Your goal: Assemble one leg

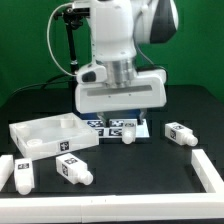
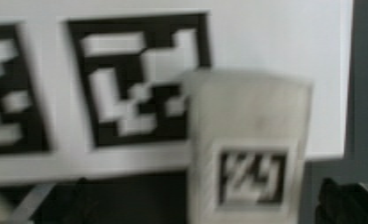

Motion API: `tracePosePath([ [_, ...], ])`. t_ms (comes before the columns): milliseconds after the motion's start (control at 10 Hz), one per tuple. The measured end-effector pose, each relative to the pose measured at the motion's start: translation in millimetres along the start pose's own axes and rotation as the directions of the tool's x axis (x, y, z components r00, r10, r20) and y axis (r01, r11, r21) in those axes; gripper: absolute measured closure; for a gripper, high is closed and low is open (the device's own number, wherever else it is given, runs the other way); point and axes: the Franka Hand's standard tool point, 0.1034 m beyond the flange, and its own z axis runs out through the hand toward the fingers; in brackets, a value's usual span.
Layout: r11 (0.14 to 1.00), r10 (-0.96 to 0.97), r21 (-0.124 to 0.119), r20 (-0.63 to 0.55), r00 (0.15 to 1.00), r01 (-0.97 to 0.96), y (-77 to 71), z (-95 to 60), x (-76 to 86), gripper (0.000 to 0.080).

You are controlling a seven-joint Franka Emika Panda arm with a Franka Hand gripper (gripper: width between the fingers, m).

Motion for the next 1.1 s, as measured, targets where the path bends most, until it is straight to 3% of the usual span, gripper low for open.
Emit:
tracePosePath([
  [100, 1.000, -0.004, 0.019, 0.023, 1.000, 0.004, 15.0, -20.4, 8.6, 0.0156],
  [200, 1.000, -0.025, 0.011, 0.038, 0.999, 0.025, 32.3, -48.3, 23.5, 0.0151],
  [300, 0.999, -0.036, -0.003, -0.005, 0.999, 0.036, 42.5, -56.6, 35.3, 0.0151],
  [800, 0.999, -0.042, 0.000, 0.007, 0.999, 0.042, 41.8, -52.3, 31.6, 0.0151],
  [1100, 0.962, -0.272, -0.028, -0.007, 0.962, 0.272, 118.4, -58.8, 49.8, 0.0151],
])
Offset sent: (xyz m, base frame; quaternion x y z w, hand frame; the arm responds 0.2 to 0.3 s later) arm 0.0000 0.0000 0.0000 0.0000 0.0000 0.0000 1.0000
